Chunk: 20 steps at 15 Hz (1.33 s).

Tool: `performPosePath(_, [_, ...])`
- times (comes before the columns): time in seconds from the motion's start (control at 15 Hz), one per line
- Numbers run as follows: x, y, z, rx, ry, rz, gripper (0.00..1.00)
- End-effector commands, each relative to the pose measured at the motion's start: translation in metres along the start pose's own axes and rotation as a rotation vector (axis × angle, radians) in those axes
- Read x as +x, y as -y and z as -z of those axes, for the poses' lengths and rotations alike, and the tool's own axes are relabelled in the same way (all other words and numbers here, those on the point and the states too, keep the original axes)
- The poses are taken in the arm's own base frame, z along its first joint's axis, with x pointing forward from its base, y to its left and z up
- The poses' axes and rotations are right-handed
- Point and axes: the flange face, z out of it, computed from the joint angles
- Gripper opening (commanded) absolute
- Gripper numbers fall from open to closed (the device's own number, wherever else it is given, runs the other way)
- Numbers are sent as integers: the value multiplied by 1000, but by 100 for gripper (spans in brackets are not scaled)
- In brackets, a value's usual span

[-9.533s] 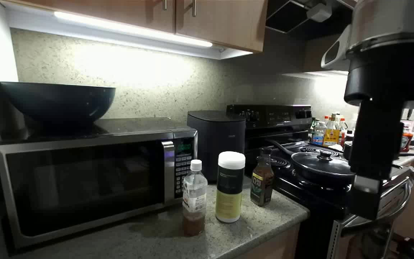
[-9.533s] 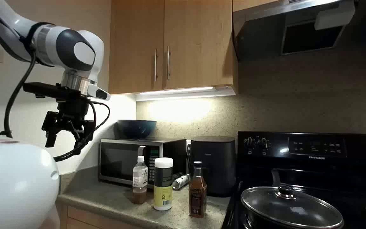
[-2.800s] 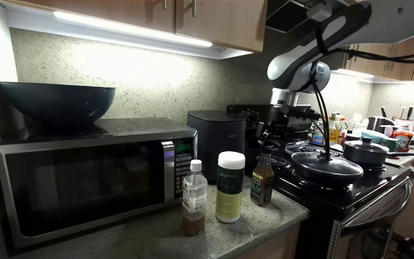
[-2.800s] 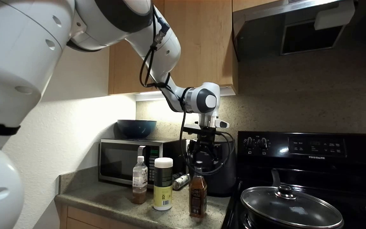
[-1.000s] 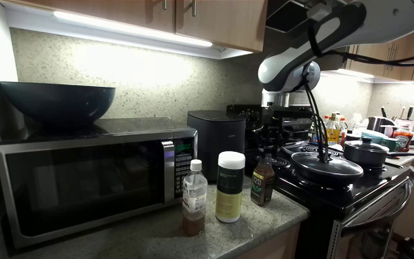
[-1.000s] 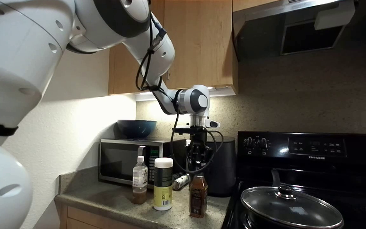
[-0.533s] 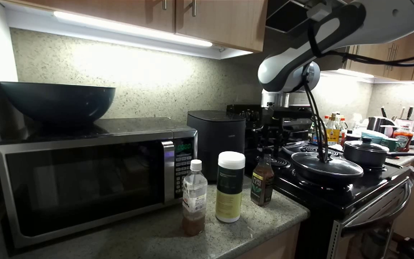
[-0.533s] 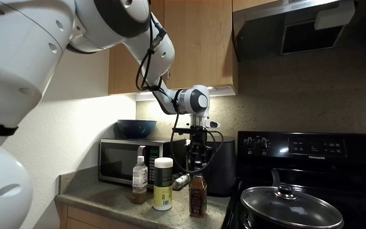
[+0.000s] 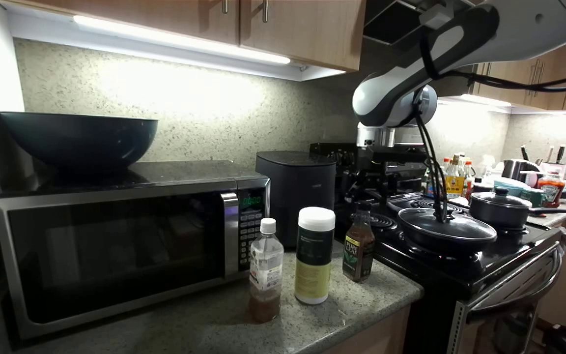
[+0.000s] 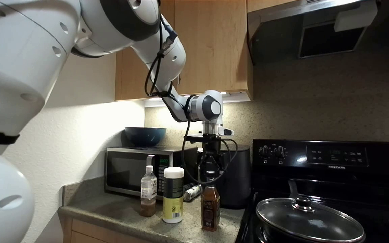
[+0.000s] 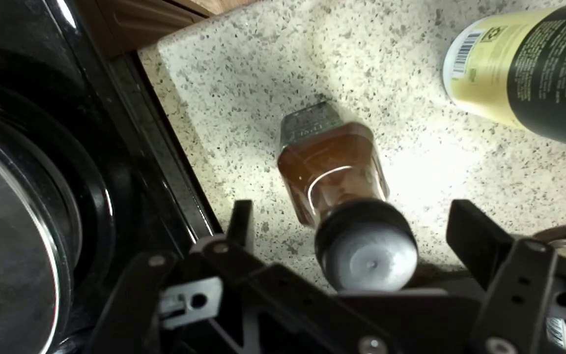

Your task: Put the right bottle on the middle bottle

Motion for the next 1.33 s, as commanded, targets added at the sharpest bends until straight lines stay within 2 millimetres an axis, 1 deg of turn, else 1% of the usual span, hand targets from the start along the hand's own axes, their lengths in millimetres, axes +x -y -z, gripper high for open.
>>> performPosePath(0.0, [10, -3, 0, 2, -27, 11, 100])
performPosePath(0.27, [20, -7, -2, 15, -40, 6, 100])
performPosePath(0.33, [22, -8, -3, 15, -36, 1, 80])
performPosePath(0.8, [24, -7, -4, -10, -12, -44, 34])
performPosePath(0.87, [23, -6, -4, -20, -20, -41, 68])
performPosePath(0.93, [23, -5, -3, -29, -19, -40, 74])
performPosePath(1.0, [22, -6, -4, -2, -26, -20, 49])
performPosePath(1.07, [22, -5, -4, -4, -26, -20, 54])
performPosePath(1.13, [22, -5, -5, -4, -26, -20, 61])
performPosePath(1.2, [22, -5, -5, -5, -25, -20, 92])
performPosePath(1.27, [20, -5, -3, -9, -23, -22, 98])
